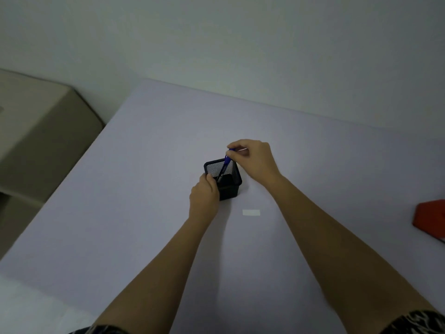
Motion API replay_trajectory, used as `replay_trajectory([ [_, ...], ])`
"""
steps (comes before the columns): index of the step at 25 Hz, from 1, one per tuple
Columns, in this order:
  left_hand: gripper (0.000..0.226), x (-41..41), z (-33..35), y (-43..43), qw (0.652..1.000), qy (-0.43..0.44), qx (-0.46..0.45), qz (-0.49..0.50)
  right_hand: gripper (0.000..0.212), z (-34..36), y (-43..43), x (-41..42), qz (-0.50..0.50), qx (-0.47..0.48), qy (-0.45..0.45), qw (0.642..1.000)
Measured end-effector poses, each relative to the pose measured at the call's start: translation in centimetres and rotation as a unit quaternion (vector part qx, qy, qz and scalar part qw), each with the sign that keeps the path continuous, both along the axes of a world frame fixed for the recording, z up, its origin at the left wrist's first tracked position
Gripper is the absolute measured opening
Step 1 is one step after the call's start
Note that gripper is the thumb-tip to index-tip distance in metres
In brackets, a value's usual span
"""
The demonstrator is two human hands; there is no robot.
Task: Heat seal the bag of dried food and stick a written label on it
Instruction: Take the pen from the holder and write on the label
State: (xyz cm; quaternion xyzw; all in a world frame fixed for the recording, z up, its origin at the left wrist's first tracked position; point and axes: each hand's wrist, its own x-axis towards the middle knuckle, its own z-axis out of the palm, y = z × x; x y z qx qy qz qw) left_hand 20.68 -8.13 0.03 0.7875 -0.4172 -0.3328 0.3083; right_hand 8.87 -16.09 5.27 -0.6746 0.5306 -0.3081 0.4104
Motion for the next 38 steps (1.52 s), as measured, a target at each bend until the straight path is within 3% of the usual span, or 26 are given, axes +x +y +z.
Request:
replay_trajectory([
  [3,0.057,0.5,1.1,0.4,1.0,-0.003,-0.014,-0.017,0.017,3.6,-0.3,-2.1,-0.043,-0.048,-0.023,0.998],
  [5,0.073,1.2,2.4,0.5,0.996,-0.031,-0.086,-0.018,0.018,6.2,-0.3,-4.0,-0.075,-0.077,-0.035,0.994],
  [7,0.054,0.9,4.6,0.6,0.985,-0.029,-0.159,-0.062,0.016,8.4,-0.1,-5.8,-0.106,-0.086,-0.057,0.989],
  [11,0.035,-1.8,8.0,1.7,0.967,0.064,-0.181,-0.17,0.013,10.1,1.4,-8.1,-0.153,-0.077,-0.104,0.98],
  [17,0.007,-5.0,9.7,2.9,0.953,0.145,-0.227,-0.135,0.02,9.2,5.1,-10.0,-0.248,-0.044,-0.212,0.944],
  [19,0.008,-5.9,10.2,3.4,0.949,0.138,-0.238,-0.156,0.023,8.4,6.5,-9.2,-0.282,-0.003,-0.222,0.933],
  [22,0.013,-7.4,10.5,4.1,0.941,0.051,-0.252,-0.221,0.04,7.0,8.2,-8.0,-0.294,0.048,-0.196,0.934],
  [26,0.026,-9.1,10.0,4.4,0.932,-0.068,-0.221,-0.279,0.044,6.8,8.4,-7.9,-0.349,0.044,-0.171,0.92],
  [29,0.03,-9.8,9.7,4.7,0.928,-0.08,-0.207,-0.299,0.044,7.1,8.3,-8.2,-0.36,0.046,-0.152,0.919],
  [35,0.029,-9.2,9.4,6.3,0.943,0.046,-0.119,-0.308,0.044,5.1,9.4,-7.7,-0.355,0.091,-0.15,0.918],
  [38,0.032,-7.3,6.9,7.9,0.947,0.162,-0.039,-0.275,0.042,5.1,8.3,-9.8,-0.433,0.085,-0.206,0.874],
])
